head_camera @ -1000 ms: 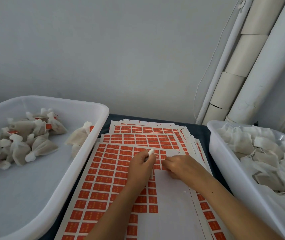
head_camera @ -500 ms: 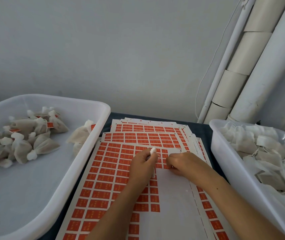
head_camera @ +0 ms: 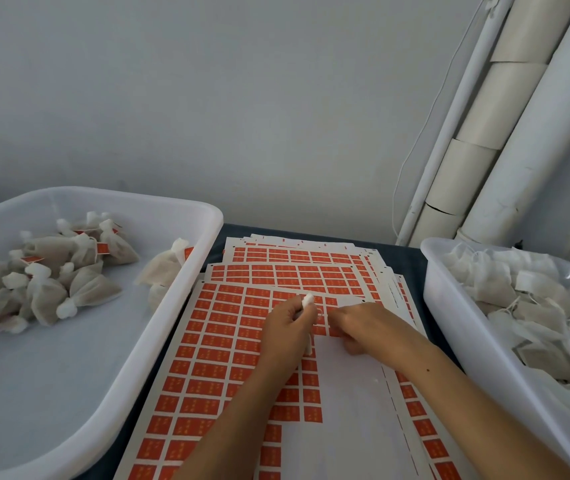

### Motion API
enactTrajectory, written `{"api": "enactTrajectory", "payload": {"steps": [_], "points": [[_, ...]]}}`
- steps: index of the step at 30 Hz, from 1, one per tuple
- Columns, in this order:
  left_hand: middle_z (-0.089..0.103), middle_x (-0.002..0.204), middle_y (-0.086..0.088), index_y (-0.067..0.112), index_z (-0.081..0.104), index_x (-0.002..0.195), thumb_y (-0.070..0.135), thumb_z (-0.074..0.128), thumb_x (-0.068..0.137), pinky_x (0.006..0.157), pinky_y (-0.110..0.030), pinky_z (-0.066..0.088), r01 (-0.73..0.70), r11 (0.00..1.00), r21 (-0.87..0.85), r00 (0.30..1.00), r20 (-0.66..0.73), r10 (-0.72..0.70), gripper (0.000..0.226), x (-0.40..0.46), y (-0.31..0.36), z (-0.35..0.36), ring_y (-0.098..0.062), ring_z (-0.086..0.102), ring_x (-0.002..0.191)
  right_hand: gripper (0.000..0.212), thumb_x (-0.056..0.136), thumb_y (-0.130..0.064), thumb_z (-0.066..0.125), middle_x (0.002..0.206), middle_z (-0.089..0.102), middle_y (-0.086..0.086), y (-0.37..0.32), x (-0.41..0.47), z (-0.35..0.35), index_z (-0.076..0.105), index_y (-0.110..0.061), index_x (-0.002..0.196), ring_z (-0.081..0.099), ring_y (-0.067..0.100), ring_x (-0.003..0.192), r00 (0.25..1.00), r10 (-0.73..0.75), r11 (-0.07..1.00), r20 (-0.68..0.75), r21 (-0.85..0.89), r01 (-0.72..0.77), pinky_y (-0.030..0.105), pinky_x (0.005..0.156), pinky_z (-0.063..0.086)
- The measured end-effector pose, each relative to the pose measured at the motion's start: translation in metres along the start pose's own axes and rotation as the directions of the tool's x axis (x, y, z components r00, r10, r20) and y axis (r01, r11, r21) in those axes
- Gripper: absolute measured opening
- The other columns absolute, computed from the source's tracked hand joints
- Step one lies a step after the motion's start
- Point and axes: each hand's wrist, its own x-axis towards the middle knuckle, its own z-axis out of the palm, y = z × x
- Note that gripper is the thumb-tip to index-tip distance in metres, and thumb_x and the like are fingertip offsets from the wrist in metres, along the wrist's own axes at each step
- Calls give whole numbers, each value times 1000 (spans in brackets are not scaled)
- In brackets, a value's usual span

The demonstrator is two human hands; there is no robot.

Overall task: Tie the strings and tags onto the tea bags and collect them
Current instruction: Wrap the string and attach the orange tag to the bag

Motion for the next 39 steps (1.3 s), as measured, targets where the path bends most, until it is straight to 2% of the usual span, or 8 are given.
{"api": "enactTrajectory", "payload": {"steps": [6, 13, 20, 26, 31, 34, 36, 39], "points": [[55, 58, 5, 19, 56, 64, 23, 49, 97, 55, -13, 43, 13, 1000, -4, 1000, 7, -13, 33, 0, 1, -1, -8, 49, 55, 18, 87, -30, 60, 96, 62, -10, 9, -14, -17, 45, -35, 97, 37, 4, 47, 983, -149, 987, -106, 37, 154, 8, 48, 19], [54, 59, 2, 17, 56, 65, 22, 49, 96, 55, -14, 42, 23, 1000, -11, 1000, 5, -23, 33, 0, 2, -1, -10, 47, 55, 30, 95, -33, 48, 121, 59, -5, 2, -39, -35, 44, -23, 123, 63, 12, 91, 965, -179, 977, -189, 82, 197, 10, 72, 35], [54, 61, 0, 18, 56, 65, 22, 49, 96, 55, -14, 42, 39, 999, -9, 999, 8, -39, 32, 0, 3, -2, -11, 47, 56, 29, 92, -37, 52, 126, 57, -12, 7, -52, -42, 51, -33, 121, 59, 9, 105, 967, -177, 935, -181, 275, 223, 17, 90, 42], [60, 70, -14, 15, 57, 67, 22, 48, 97, 61, -21, 45, 43, 999, -33, 999, 19, -43, 32, -2, 4, -1, -18, 52, 63, 28, 93, -34, 52, 130, 54, -13, 7, -55, -39, 54, -32, 121, 57, 10, 112, 952, -235, 958, -196, 116, 261, 15, 96, 37], [56, 61, 1, 19, 56, 64, 22, 48, 97, 55, -14, 42, 40, 999, -30, 999, 17, -40, 34, -2, 4, -2, -11, 50, 57, 32, 94, -29, 52, 127, 59, -6, 7, -58, -32, 54, -22, 125, 63, 14, 105, 892, -348, 932, -288, -7, 362, 23, 96, 44], [57, 61, 0, 18, 57, 65, 22, 48, 97, 56, -14, 44, 39, 999, -21, 999, 15, -39, 33, -2, 4, -3, -12, 50, 57, 34, 71, -23, 80, 98, 73, 0, 3, -60, -33, 69, -15, 102, 71, 17, 71, 843, -348, 932, -410, -55, 358, 25, 69, 57], [61, 65, -1, 19, 57, 65, 23, 48, 97, 62, -18, 47, 45, 999, -27, 999, 22, -45, 33, -3, 4, -2, -15, 54, 61, 40, 57, -20, 88, 85, 74, 0, -1, -62, -31, 72, -14, 94, 70, 16, 58, 802, -287, 939, -523, 13, 345, 23, 56, 57], [58, 62, 2, 21, 56, 64, 23, 49, 97, 60, -18, 45, 54, 999, -7, 999, 8, -54, 34, -3, 5, -2, -12, 52, 59, 35, 70, -19, 80, 93, 73, 3, -10, -60, -29, 69, -13, 103, 71, 19, 67, 809, -172, 925, -562, 191, 329, 22, 65, 54]]}}
